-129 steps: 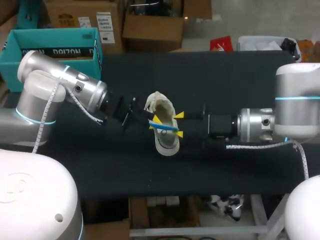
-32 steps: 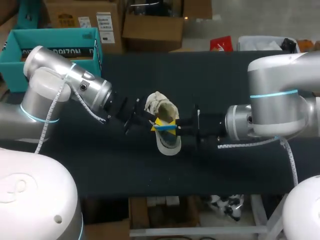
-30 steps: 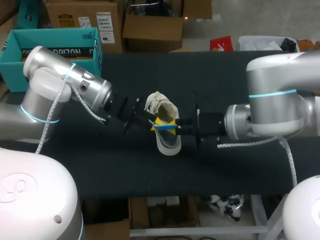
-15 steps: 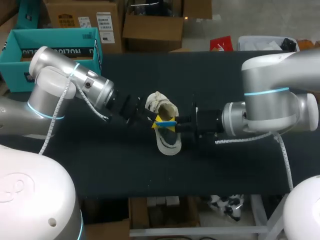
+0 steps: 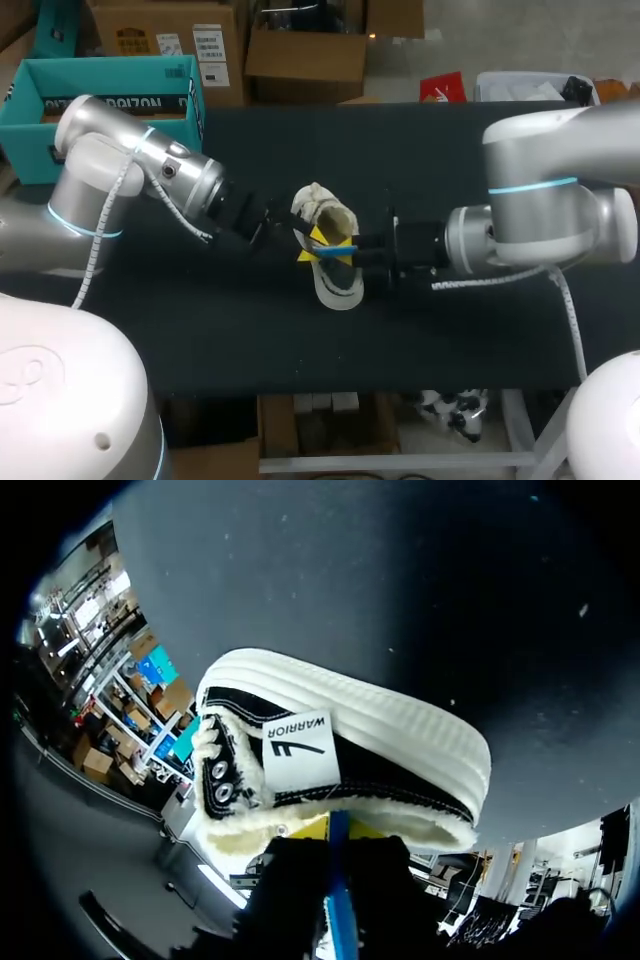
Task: Open the shoe tongue, take the insole out of the shoe, put the insole back into the shoe, and pack the shoe into the shoebox
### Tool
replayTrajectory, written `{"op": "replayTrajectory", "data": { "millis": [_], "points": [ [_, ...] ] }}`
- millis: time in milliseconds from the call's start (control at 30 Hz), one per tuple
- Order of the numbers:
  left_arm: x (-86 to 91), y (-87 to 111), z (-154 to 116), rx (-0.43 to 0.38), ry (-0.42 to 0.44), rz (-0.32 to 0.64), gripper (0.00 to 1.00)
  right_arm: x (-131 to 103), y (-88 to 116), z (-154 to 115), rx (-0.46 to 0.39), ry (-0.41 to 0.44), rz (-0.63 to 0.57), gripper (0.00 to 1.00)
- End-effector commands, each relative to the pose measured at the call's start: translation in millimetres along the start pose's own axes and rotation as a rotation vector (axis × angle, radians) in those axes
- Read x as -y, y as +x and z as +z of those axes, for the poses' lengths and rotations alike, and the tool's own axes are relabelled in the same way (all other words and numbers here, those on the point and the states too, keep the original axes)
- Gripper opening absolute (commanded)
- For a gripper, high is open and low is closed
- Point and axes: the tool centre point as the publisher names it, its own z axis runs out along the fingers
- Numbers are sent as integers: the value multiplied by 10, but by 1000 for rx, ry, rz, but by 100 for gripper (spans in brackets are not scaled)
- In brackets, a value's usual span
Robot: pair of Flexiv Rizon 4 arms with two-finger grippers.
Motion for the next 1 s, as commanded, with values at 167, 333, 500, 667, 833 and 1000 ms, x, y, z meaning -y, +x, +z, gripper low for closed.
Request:
{"op": "replayTrajectory", "data": {
  "millis": [167,333,500,667,833,1000],
  "points": [
    [187,69,83,-8,-33,21,0,-19,-27,-35,1,3,1,0],
    [178,77,112,-13,-40,17,0,103,-79,-78,0,-12,-13,87],
    [175,97,95,-12,-50,12,0,312,-148,-173,1,-66,-31,64],
    [125,109,62,2,-54,-5,0,388,-208,-221,5,-112,-18,40],
    [100,125,56,7,-53,-14,0,364,-230,-238,-5,-110,-8,20],
    [74,127,65,5,-52,-20,0,315,-197,-217,-10,-105,-6,0]
  ]
}}
